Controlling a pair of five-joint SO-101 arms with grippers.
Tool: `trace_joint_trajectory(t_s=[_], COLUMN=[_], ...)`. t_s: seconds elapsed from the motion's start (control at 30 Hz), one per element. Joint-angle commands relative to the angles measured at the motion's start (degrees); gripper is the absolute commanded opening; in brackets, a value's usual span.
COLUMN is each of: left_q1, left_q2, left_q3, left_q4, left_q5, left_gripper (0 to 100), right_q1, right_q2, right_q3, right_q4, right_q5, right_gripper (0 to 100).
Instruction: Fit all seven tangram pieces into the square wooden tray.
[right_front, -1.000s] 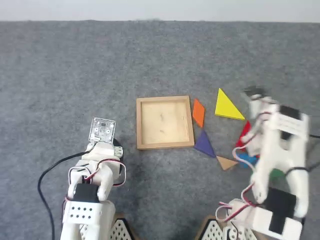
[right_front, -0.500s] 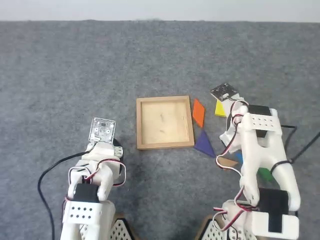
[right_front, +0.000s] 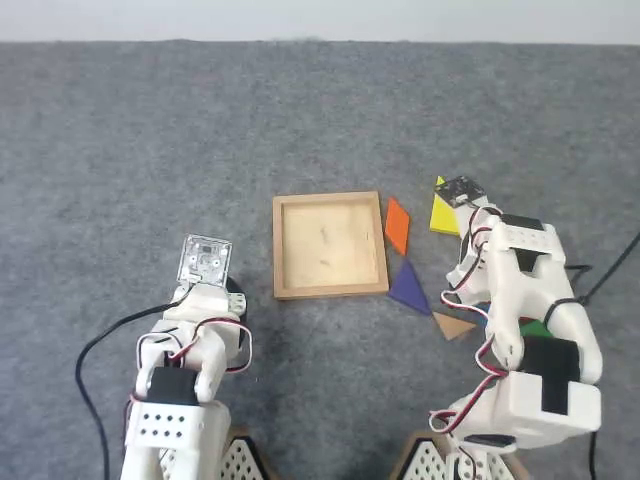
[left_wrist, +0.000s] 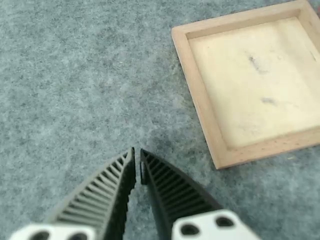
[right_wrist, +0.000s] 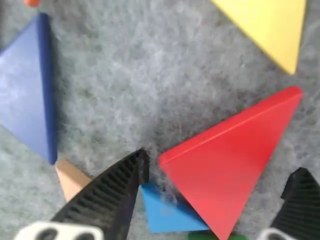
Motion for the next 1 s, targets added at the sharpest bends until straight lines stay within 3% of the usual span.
trace_joint_trajectory(t_s=[0.0, 0.37, 0.53, 0.87, 0.97], left_q1=[-0.3, -0.3, -0.3, -0.3, -0.3], left_q2=[-0.7, -0.7, -0.7, -0.7, -0.7], left_q3=[-0.5, -0.5, -0.5, -0.5, -0.5], left_q4=[0.1, 0.1, 0.1, 0.1, 0.1], left_q5=[0.4, 0.4, 0.4, 0.4, 0.4], left_gripper=[2, 2, 2, 2, 2], right_q1=[0.7, 0.3, 0.6, 0.7, 0.1], right_q2=[-0.1, 0.3, 0.3, 0.3, 0.1], right_q3=[-2.0, -3.3, -3.2, -3.0, -3.3], right_q4=[-1.2, -3.3, -6.6, -5.2, -3.1], right_q5=[-0.4, -1.0, -9.8, -10.1, -5.6], right_gripper=[41.7, 41.6, 41.4, 17.9, 22.1])
